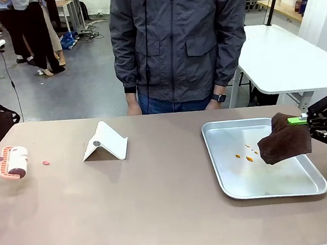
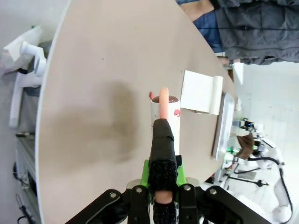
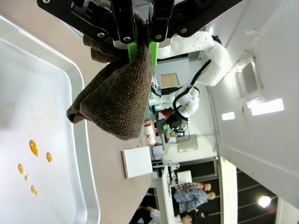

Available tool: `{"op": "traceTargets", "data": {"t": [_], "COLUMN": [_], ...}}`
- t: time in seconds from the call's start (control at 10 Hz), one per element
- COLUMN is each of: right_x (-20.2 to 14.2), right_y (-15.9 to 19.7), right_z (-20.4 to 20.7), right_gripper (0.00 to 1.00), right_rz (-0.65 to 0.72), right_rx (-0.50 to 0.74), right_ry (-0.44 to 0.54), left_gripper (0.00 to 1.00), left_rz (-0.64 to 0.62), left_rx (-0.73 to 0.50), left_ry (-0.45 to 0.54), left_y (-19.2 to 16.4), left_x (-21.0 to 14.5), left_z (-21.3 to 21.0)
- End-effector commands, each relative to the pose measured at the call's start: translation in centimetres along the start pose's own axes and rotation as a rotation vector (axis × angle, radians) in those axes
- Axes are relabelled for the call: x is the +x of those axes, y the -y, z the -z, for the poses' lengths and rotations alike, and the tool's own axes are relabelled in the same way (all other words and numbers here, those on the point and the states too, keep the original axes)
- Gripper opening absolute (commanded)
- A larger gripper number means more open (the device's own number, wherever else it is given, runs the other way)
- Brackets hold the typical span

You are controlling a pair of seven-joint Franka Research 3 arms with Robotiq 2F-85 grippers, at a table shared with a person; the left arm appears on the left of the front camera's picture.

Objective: Clean the surface of the table.
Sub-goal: If a person points to the right, clean the right side of the table with your right hand, and if they point to the left, clean the left side with your left hand.

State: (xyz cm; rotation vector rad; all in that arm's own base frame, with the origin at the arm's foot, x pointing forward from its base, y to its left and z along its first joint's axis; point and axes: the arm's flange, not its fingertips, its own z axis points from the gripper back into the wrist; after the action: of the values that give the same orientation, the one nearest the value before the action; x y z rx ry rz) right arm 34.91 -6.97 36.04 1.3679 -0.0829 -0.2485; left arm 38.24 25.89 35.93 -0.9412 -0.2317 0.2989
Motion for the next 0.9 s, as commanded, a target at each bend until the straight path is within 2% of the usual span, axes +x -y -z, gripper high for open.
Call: {"op": "traceTargets", "data": {"t": [0.0,0.5,0.8], "right_x": [-0.2,-0.2,-0.2], "right_y": [-0.4,-0.4,-0.4], "right_z": [0.0,0.0,0.0], "right_gripper": [0.0,0.0,0.0], "right_rz": [0.007,0.007,0.007], "right_rx": [-0.002,-0.002,-0.002], "right_ry": [-0.008,-0.008,-0.008], "left_gripper": [0.22,0.22,0.22], "left_rz": [-0.003,-0.05,-0.096], "left_rx": [0.046,0.103,0.14], "left_ry": [-0.011,-0.021,0.011], "left_y": [1.1,1.3,0.5], "left_x": [-0.4,1.6,2.9], "left_z": [1.1,3.2,4.3]}}
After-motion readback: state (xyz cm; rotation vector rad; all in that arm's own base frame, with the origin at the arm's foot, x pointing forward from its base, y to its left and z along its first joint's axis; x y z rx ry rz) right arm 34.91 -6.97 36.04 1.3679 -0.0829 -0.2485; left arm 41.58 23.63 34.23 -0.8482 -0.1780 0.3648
